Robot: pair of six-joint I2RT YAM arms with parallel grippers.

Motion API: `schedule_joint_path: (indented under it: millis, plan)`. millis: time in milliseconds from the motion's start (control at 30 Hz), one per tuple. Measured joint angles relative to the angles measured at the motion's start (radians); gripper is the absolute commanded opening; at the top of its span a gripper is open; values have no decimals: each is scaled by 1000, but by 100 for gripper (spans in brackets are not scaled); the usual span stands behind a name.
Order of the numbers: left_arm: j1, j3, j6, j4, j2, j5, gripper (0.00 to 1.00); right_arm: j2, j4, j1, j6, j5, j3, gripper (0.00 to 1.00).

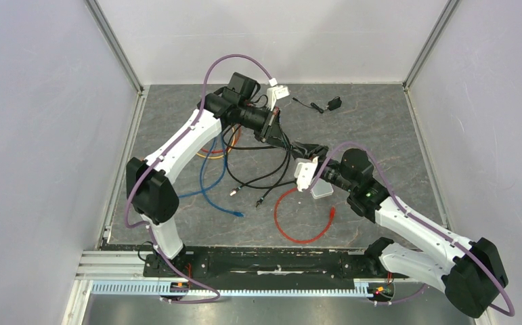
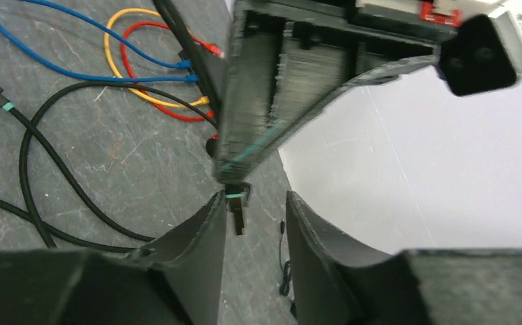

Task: Insert the plug into the switch port
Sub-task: Pick up the connector from the center of the board, then insert the connector into the switch port.

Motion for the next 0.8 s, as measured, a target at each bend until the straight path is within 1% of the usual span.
schedule_joint_path:
  millis: [67,167,233,300,367,433,500,567,667,800]
  plan:
    - [0,-28,6,19,-3,-21,2,-1,4,2,70,41,2,47]
    - [-3,-139,5,98,-32,-85,2,-2,-19,0,194,122,2,50]
    - [-10,-249,-5,161,-70,-163,2,-8,-45,-20,292,160,2,51]
    - [-24,-327,-16,223,-105,-248,2,-16,-66,-53,380,165,0,51]
    - [-55,-415,-15,325,-154,-361,2,-34,-63,-108,501,152,-18,51]
    - [-96,-523,-14,462,-226,-447,2,-48,-60,-167,619,131,-45,51]
    - [-137,-639,-12,616,-306,-510,2,-43,-70,-217,718,101,-59,51]
    - [-179,-723,0,741,-362,-557,2,-21,-94,-258,810,77,-60,52]
    - [-240,-795,44,880,-386,-615,2,27,-156,-309,940,31,-56,56]
    - [-310,-874,68,997,-385,-690,2,137,-255,-395,1051,-66,-21,55]
